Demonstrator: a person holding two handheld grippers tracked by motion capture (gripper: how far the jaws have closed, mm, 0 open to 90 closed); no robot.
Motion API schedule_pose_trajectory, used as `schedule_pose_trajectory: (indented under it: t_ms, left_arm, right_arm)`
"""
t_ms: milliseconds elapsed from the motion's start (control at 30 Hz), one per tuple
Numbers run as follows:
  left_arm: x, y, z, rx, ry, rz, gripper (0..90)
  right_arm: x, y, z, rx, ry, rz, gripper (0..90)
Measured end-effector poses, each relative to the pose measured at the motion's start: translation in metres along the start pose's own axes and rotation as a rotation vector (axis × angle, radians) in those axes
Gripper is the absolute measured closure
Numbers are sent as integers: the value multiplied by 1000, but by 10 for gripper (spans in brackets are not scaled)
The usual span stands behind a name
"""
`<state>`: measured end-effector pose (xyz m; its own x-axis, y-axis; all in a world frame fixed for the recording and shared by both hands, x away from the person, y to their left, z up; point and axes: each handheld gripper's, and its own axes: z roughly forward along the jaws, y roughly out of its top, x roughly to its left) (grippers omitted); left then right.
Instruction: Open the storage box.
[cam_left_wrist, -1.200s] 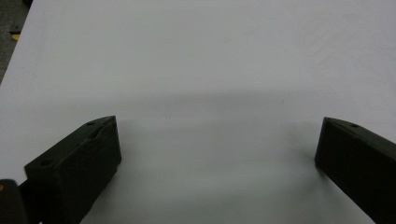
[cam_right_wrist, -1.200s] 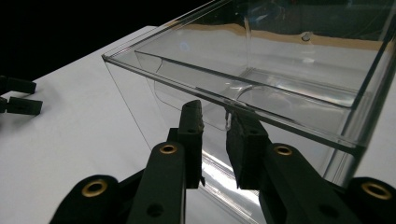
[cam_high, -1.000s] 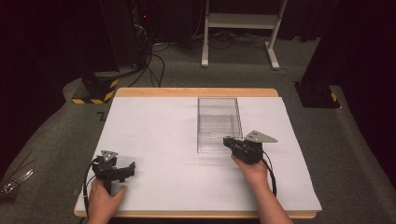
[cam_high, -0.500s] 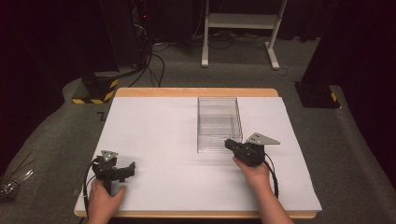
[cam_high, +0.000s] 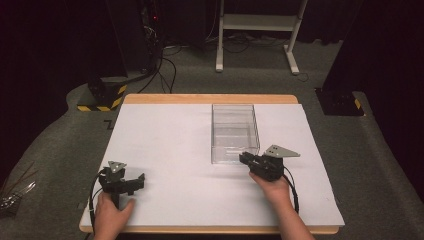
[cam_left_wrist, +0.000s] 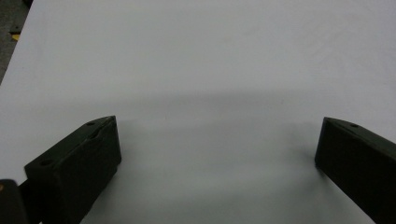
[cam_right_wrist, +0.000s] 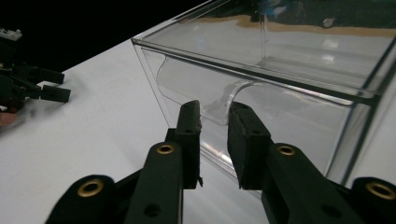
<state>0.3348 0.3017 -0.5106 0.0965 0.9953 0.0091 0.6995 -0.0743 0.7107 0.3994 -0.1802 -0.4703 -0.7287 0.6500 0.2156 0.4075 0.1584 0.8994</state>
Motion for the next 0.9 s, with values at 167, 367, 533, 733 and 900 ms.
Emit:
schedule_pose_trajectory:
  t_ms: [167,367,533,733,900]
  left_arm:
    - [0,0,0,0,0,0,5]
    - [0,0,0,0,0,0,5]
    - [0,0,0,0,0,0,5]
    - [0,0,0,0,0,0,5]
    - [0,0,0,0,0,0,5]
  right_arm:
    - [0,1,5,-1,27,-18,749]
    - [-1,1,1,7,47,-31,768]
    - [4,-1,-2,1,64,-46,782]
    - [10,-6,-7,-2,73,-44,786]
    - [16,-9,-13,-1,82,-44,789]
